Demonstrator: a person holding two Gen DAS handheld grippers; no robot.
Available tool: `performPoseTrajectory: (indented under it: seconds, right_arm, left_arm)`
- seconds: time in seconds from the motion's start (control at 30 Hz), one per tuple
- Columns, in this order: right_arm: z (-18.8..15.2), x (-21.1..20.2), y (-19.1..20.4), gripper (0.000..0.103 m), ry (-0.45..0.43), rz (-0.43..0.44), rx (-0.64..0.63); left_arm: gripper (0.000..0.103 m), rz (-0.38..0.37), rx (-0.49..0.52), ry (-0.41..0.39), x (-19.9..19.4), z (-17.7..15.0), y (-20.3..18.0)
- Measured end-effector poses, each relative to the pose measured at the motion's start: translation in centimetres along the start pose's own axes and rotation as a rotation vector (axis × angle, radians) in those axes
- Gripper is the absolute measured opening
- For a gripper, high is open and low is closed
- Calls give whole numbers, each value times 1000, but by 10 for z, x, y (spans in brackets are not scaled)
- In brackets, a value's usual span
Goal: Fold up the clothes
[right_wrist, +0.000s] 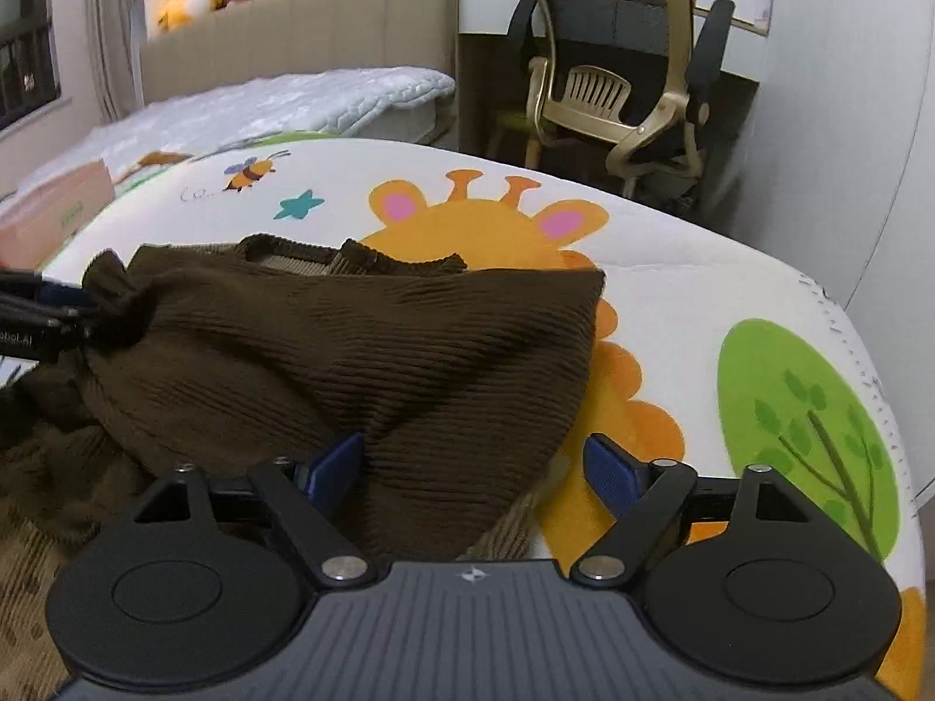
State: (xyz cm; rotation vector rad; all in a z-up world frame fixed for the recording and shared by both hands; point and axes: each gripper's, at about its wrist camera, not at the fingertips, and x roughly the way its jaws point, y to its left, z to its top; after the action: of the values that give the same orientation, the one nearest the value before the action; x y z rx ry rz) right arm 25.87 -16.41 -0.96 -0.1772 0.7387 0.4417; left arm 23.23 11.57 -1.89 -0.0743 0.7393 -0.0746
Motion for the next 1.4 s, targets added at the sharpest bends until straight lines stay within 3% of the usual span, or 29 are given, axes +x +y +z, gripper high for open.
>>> performPoseTrajectory:
  seconds: [0.17,0.27,0.43,0.63,0.77,0.83,0.93,1.03,1.1,1.17,1.2,1.3,1.4]
  right_arm:
    - [15,-17,8,83,-67,-24,-49]
    - [32,-14,2,78,-87,-21,2]
    - [33,25,-15,75,25,20,98]
    - [41,11,-53,74,-24,87,280]
    - [48,25,-69,63,-1,60,334]
    - [49,43,-71,62,33,59,357]
    - [52,60,-63,60,33,76,349]
    - [58,69,-47,41,36,135,304]
    - [59,69,-40,16,43,142,284]
    - [58,54,-39,13,26,161,300]
    - [57,41,-40,12,3,168,306]
    - [52,-25,-36,12,-98,215,272]
    - [35,-94,-26,12,-177,245,209]
  left_arm:
    - [77,3,-6,1,1,-3,1]
    - [78,1,-12,-1,1,-4,1]
    - [82,-11,-36,2,0,-4,6]
    - [81,-132,-252,23,-11,11,44]
    - [79,-172,-340,38,-1,25,65]
    - [73,-162,-335,38,10,29,65]
    - [72,-126,-343,38,27,29,58]
    - [72,-89,-306,10,33,30,45]
    - [63,-75,-296,0,37,32,40]
    - [29,-70,-315,9,39,33,42]
    - [20,-84,-329,15,38,33,43]
    - [15,-132,-332,-7,18,33,42]
    - [14,-201,-295,-87,-37,32,35]
